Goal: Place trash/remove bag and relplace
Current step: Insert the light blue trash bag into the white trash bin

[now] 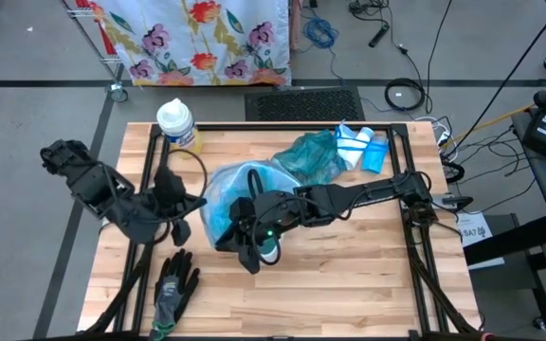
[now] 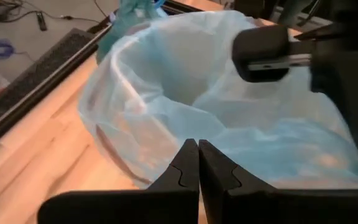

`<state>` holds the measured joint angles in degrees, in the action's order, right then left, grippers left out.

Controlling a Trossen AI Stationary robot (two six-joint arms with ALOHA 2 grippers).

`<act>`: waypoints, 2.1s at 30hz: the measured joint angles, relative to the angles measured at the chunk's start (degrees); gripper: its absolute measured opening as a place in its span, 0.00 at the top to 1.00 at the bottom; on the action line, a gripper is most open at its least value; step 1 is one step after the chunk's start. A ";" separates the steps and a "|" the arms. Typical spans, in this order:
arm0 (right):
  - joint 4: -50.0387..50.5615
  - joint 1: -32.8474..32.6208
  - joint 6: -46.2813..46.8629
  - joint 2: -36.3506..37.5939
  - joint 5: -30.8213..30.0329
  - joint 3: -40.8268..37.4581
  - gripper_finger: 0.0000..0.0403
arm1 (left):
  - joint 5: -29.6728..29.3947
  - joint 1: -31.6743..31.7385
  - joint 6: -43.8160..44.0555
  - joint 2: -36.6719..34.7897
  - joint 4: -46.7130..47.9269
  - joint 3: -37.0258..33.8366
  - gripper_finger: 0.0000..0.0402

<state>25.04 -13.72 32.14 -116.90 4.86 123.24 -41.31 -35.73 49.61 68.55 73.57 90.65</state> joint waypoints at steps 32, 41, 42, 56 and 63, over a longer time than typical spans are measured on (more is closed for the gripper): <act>14.50 -0.06 -0.47 5.48 -5.75 -0.04 0.68 | 17.48 2.59 -12.44 4.66 -4.98 -0.02 1.00; 21.38 -2.49 0.09 8.00 -11.05 -0.01 0.95 | 16.77 2.59 -10.93 3.51 -2.47 -0.02 1.00; 21.64 -2.80 0.06 8.00 -11.68 0.00 0.98 | 16.28 2.59 -10.93 3.09 -2.46 -0.02 1.00; 29.30 -4.20 5.16 8.00 -18.34 0.00 1.00 | 14.93 2.61 -10.40 1.16 -0.11 -1.96 1.00; 31.20 -6.59 8.62 8.00 -18.12 0.00 1.00 | 16.88 1.96 -9.45 1.20 -3.35 -4.82 1.00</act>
<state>56.24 -20.30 40.76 -108.90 -13.26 123.24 -24.43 -33.78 40.16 69.76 70.22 85.83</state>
